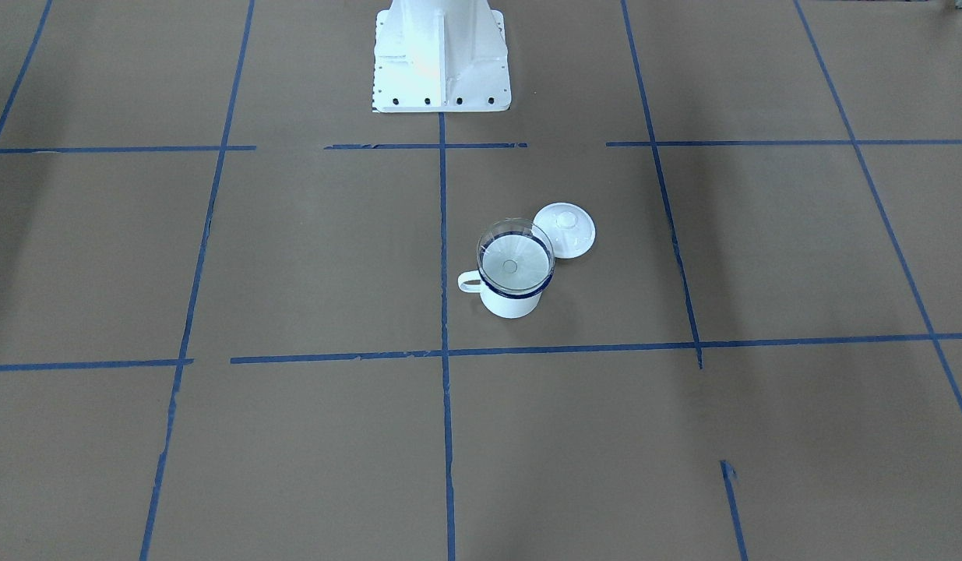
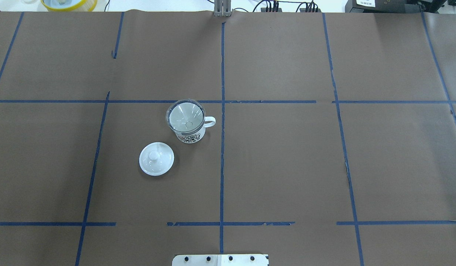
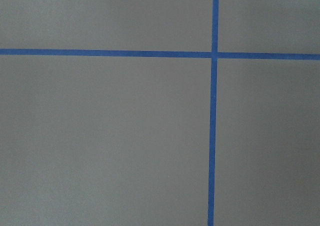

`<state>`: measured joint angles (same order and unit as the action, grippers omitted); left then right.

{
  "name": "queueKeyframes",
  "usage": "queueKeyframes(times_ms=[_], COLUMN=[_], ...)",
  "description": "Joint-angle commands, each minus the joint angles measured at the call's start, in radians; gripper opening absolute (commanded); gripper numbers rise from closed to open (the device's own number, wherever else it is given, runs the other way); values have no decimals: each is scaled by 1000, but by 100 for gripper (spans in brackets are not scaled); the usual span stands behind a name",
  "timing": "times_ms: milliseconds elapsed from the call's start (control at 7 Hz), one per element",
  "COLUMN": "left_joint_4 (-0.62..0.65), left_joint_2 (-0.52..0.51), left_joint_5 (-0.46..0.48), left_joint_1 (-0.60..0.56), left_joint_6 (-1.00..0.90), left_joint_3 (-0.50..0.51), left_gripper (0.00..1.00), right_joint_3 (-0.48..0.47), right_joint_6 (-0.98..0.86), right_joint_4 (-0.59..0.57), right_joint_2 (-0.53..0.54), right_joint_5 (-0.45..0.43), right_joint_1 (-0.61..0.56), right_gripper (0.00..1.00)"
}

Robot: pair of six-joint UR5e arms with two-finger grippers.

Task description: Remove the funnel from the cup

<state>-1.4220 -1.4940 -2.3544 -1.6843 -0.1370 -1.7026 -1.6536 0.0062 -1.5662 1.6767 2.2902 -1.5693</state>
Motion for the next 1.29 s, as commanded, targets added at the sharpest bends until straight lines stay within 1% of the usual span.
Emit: queueKeyframes(times_ms=[0,143,286,571,714,857,1000,1143], left_joint_4=[-5,-33,-98,-272,-410,-554,-649,-669], left_joint_2=[-5,-5,-6,-12,-53,-74,-87,-113], left_joint_5=[-3,-3,-3,4,4,3,-2,-8], left_joint_1=[2,2,2,3,3,3,3,3], left_joint_6=[-4,-4,-3,4,5,8,10,196], left_joint_3=[-6,-6,-12,-23,6,11,11,-8], left_gripper=[100,100,100,100,100,100,100,100], right_joint_3=[0,0,0,0,0,0,0,0], right_joint_6=[0,0,0,0,0,0,0,0], right_joint_4=[0,0,0,0,0,0,0,0], right_joint_2=[0,0,0,0,0,0,0,0], right_joint_5=[0,0,0,0,0,0,0,0], right_joint_1=[0,0,0,0,0,0,0,0], right_gripper=[100,100,100,100,100,100,100,100])
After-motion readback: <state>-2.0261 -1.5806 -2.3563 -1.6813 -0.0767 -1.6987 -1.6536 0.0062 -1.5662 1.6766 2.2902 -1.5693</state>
